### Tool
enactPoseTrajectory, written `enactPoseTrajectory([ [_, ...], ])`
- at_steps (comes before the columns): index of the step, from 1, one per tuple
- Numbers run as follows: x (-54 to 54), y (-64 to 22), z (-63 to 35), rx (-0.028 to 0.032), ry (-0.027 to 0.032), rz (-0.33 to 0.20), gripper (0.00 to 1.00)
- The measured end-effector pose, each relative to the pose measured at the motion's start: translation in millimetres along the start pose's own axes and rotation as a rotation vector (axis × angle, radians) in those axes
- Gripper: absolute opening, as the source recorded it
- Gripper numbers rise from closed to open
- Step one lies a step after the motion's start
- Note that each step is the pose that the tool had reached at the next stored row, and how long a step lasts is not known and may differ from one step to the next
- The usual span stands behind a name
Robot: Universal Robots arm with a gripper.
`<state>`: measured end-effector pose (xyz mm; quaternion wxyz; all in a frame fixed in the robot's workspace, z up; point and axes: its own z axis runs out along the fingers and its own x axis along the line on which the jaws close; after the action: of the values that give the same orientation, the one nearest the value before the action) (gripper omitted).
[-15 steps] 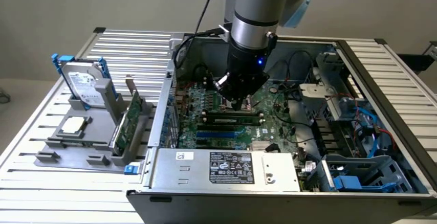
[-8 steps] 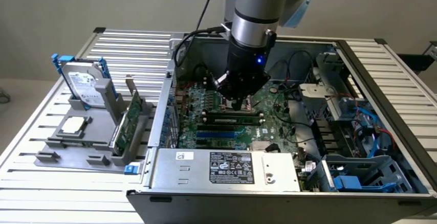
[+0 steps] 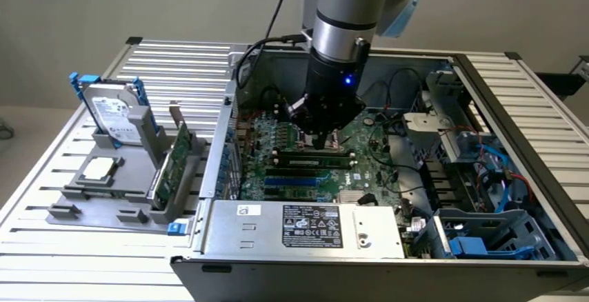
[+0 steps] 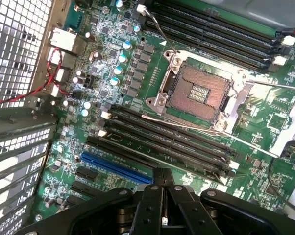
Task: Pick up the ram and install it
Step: 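Press down the ram until it locks into place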
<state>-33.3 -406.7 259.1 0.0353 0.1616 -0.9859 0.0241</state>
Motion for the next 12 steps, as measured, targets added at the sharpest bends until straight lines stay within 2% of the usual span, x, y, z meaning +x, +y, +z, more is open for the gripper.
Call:
enactPoseTrajectory([
  [8, 0.0, 0.0, -0.2, -0.002, 0.0033, 0.09, 0.11],
  [12, 0.0, -0.1, -0.1, -0.0001, -0.0005, 0.128, 0.11],
])
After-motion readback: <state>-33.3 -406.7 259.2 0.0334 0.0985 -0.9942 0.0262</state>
